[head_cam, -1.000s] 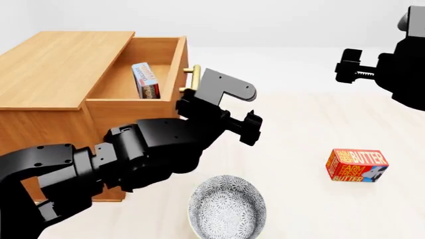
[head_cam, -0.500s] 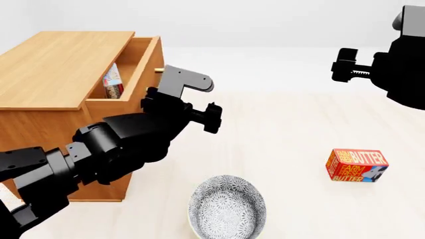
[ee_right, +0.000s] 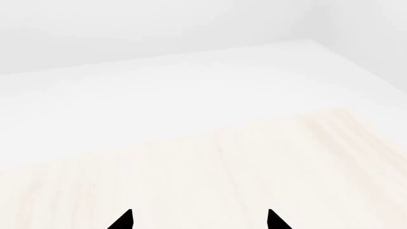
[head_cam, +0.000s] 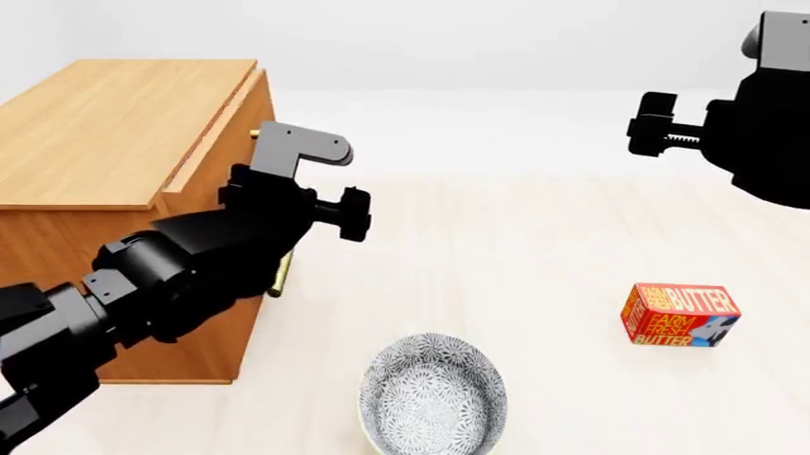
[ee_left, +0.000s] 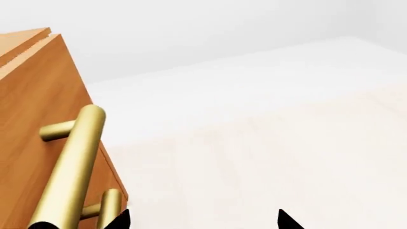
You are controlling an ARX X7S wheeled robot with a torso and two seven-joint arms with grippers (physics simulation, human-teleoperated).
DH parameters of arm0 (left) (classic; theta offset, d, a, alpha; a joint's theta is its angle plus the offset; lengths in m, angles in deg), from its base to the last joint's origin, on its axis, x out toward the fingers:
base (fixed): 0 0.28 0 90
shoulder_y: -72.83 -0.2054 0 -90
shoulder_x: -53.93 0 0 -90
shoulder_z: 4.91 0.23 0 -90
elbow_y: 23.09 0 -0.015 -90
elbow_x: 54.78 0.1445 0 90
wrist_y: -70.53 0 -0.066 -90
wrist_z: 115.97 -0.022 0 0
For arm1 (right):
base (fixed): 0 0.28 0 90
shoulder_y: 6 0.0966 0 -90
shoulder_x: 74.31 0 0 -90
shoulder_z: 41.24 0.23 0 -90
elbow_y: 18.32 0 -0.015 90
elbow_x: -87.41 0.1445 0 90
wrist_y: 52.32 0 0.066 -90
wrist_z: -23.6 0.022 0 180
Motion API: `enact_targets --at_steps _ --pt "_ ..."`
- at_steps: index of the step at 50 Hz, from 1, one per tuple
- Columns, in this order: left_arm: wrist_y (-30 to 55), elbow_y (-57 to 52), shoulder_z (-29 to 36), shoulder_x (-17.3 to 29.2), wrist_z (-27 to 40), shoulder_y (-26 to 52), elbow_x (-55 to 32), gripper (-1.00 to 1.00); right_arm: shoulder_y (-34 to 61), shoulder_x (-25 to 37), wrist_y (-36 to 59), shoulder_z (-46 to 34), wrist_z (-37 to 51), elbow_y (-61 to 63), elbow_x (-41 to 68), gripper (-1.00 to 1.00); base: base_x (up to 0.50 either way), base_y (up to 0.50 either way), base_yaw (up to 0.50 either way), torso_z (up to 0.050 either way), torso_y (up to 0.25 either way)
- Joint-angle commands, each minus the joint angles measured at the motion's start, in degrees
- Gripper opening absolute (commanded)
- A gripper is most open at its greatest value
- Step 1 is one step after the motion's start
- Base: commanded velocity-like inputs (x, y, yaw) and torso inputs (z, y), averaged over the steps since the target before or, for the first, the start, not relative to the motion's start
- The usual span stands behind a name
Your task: Put the chocolate pudding in the top drawer of the cabinet and close it.
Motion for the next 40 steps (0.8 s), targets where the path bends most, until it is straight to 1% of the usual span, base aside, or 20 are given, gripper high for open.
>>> enact_targets --at_steps 1,27,31,40 --pt "0.1 2.1 0.1 2.1 0.3 -0.4 0.2 1.0 -0.1 -0.4 0.1 0.1 -0.2 -0.5 -0.1 1.0 0.0 0.0 0.0 0.0 0.0" --pt "0.1 3.2 -0.5 6.0 0.9 -0.5 0.4 1.0 -0.2 -0.9 0.4 0.4 -0.2 -0.7 -0.4 1.0 0.0 0.0 0.0 0.0 0.0" --pt "-0.2 1.2 -0.5 7.0 1.5 -0.8 0.5 1.0 -0.2 -1.0 0.4 0.5 -0.2 -0.7 -0.4 1.0 0.0 0.0 0.0 0.0 0.0" --pt "-1.2 -9.3 -0.3 10.9 4.0 -1.2 1.8 1.0 -1.1 -1.2 -0.2 0.8 -0.2 -0.2 -0.4 1.0 0.0 0.0 0.0 0.0 0.0"
